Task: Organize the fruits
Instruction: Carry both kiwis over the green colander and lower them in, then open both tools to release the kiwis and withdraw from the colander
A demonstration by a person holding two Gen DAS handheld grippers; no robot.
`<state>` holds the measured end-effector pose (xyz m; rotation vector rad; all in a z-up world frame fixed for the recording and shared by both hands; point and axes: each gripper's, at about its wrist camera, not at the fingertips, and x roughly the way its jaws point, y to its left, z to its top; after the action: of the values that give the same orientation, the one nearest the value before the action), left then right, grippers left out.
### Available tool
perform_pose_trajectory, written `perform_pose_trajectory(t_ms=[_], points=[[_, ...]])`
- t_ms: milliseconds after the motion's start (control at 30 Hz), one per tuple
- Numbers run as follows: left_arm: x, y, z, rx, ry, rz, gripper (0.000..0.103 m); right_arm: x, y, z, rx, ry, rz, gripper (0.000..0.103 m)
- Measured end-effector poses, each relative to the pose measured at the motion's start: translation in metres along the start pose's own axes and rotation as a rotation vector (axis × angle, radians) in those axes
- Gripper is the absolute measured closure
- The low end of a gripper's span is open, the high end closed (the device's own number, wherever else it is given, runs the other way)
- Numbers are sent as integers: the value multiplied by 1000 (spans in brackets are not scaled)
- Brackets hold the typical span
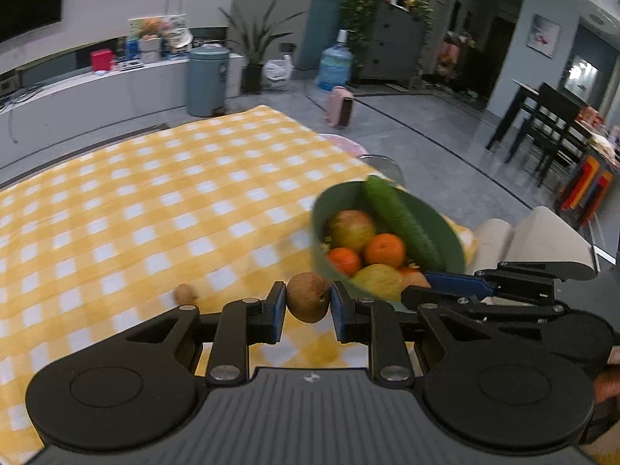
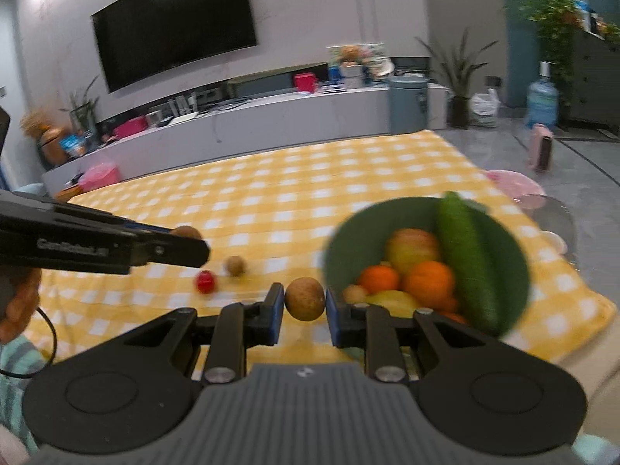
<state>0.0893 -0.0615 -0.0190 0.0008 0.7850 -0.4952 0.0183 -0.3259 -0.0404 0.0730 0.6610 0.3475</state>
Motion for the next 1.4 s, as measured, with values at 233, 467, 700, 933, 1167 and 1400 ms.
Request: perform_pose_trajectory(t_ms=[233,467,700,933,1167,1400], points=[[24,-31,16,37,30,-76,76,-14,-54,9,13,22,-68,84],[56,-49,27,46,106,-100,76,5,-96,25,84,145,-11,84],[83,-54,33,86,193,-54,76,40,-104,27,129,305,55,84],[96,-49,34,67,236,-61,76,68,-106,26,150,423,81,83],[102,-47,36,59,248,-75,76,75,-103,29,127,471,80,83],[105,-42,38,61,248,-79,76,66,-110,28,213,422,109,79]])
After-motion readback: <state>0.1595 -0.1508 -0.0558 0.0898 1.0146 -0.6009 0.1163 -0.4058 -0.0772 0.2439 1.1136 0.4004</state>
